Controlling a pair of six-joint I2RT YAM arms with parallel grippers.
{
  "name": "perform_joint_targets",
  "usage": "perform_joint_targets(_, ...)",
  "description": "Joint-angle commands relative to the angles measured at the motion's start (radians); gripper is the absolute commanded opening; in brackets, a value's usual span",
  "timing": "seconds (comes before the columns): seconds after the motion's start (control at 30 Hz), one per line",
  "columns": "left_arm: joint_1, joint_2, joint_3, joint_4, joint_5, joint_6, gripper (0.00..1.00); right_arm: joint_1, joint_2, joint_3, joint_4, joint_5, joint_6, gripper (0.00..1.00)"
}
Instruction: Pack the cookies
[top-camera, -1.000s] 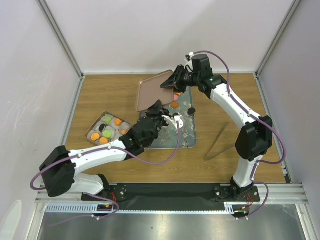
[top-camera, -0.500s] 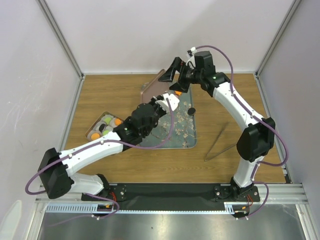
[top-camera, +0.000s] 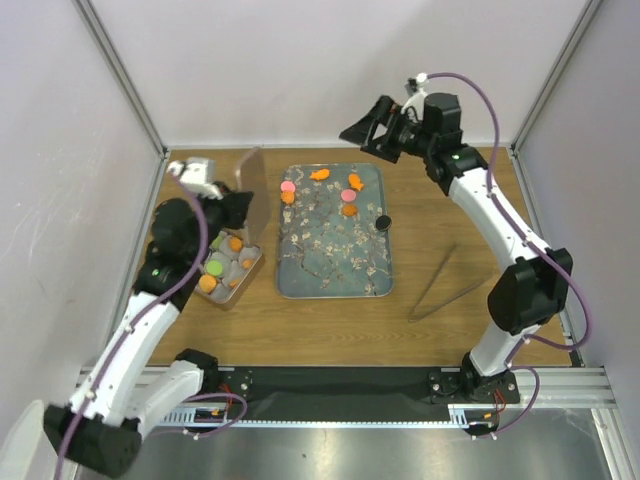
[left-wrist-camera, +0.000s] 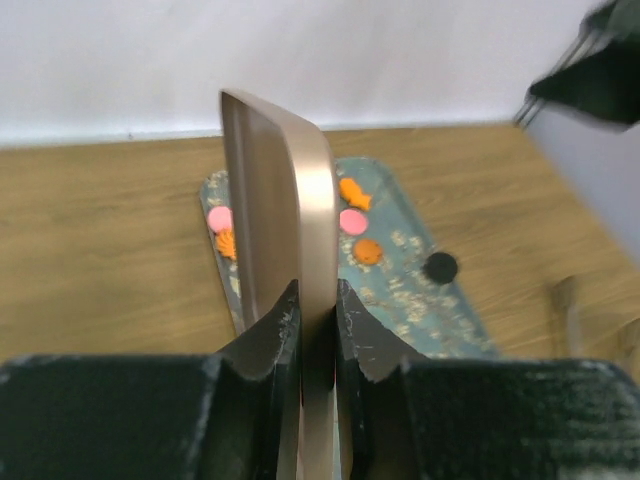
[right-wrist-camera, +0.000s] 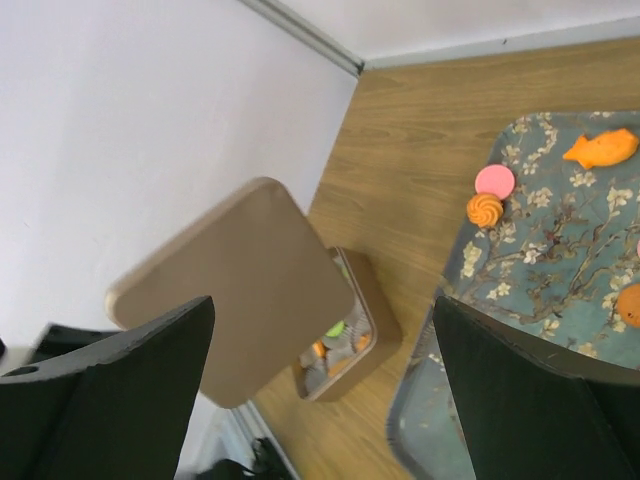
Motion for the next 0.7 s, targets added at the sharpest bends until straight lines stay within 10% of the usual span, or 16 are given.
perform_joint_targets(0.0,0.159,-0.084,-0.089,0.001,0.315,-0.283,0.00,0.052,0.057,0.041,0.028,-0.006,-0.126,1.00)
perform_joint_targets(0.2,0.481,-0.232,-0.348,0.255,0.537,-0.678,0.00,0.141,0.198,0.085,0.064,0.006,-0.232,1.00)
perform_joint_targets(0.67,0.614,-0.444,-0.671,0.549,0.331,-0.997,0.00,0.260,0.540,0.295,0.161,-0.135,-0.263,1.00)
